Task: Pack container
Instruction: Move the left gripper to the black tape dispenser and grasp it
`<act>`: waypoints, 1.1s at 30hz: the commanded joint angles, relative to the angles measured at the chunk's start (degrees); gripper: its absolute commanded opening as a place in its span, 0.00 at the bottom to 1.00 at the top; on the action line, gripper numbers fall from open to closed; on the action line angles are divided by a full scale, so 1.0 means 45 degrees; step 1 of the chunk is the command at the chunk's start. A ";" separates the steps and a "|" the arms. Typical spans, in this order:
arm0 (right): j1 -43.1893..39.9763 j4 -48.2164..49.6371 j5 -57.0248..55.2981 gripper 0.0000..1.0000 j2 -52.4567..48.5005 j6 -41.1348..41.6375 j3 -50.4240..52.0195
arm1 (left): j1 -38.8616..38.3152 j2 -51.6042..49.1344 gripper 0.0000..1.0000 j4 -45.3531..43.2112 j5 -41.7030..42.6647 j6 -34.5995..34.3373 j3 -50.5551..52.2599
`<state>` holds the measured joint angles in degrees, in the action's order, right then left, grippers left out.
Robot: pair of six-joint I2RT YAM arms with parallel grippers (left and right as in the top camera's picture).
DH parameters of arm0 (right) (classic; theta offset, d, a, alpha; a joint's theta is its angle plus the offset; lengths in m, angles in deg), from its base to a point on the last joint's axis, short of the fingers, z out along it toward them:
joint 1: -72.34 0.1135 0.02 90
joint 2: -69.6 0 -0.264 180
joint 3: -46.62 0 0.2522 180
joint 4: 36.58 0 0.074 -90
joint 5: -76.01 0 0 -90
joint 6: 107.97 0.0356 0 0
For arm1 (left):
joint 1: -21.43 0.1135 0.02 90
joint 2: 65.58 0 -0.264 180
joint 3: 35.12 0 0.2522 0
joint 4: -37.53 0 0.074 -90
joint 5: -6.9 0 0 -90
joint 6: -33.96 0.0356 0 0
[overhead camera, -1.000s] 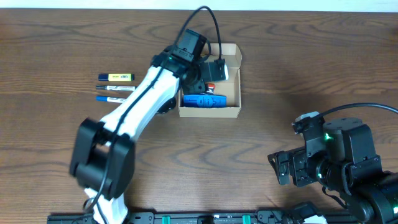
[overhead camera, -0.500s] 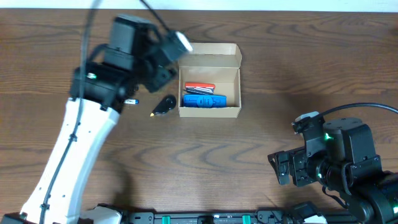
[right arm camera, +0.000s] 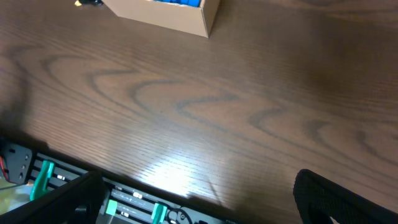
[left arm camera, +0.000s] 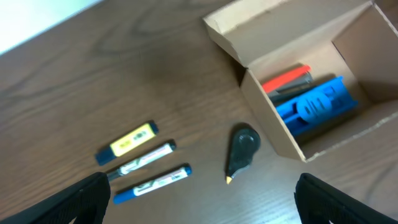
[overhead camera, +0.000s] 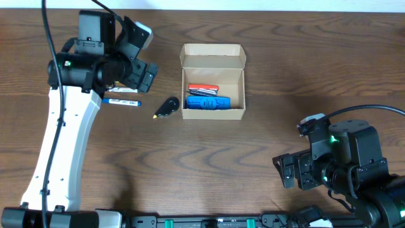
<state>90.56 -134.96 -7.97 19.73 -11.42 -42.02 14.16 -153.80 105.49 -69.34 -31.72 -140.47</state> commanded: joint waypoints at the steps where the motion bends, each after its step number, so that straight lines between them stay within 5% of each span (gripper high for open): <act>1: -0.0102 -0.0010 0.0049 0.99 -0.0005 0.0102 0.0015 | 0.0049 -0.0267 0.95 0.0253 0.0695 0.0359 0.0505; 33: -0.0102 -0.0010 0.0049 0.99 -0.0005 0.0102 0.0015 | -0.0136 -0.0335 0.95 -0.8189 0.0874 -0.0845 0.9126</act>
<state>90.56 -134.96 -7.97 19.73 -11.42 -42.02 13.86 -154.85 69.71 -66.47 -33.78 -101.63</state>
